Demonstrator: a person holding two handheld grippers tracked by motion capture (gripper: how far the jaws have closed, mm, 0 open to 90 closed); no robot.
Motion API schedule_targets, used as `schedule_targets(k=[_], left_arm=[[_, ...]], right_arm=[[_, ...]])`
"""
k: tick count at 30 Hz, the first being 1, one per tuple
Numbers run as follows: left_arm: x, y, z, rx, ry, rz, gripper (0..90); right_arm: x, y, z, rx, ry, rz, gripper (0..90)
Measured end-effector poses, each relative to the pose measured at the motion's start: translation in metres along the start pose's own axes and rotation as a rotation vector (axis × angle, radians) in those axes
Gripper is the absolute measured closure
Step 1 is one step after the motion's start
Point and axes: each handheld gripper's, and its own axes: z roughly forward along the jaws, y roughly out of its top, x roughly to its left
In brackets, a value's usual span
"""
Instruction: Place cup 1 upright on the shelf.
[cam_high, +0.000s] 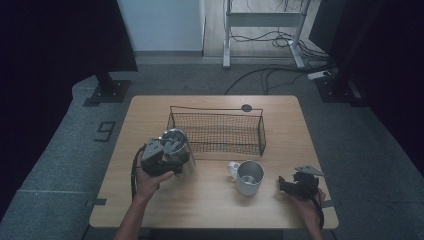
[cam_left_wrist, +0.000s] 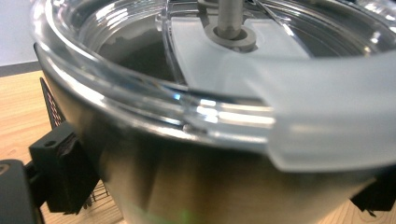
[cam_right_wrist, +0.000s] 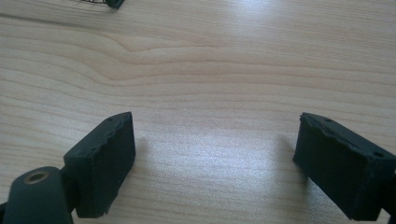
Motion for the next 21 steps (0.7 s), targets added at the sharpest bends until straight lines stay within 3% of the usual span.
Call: schedule_targets(k=[21], left_arm=[[0.0081,0.0098,0.0007,-0.009,0.007,-0.018,4.1]], right_arm=[[-0.0001,0.0,-0.0002,0.0,-0.005,0.002,12.5]])
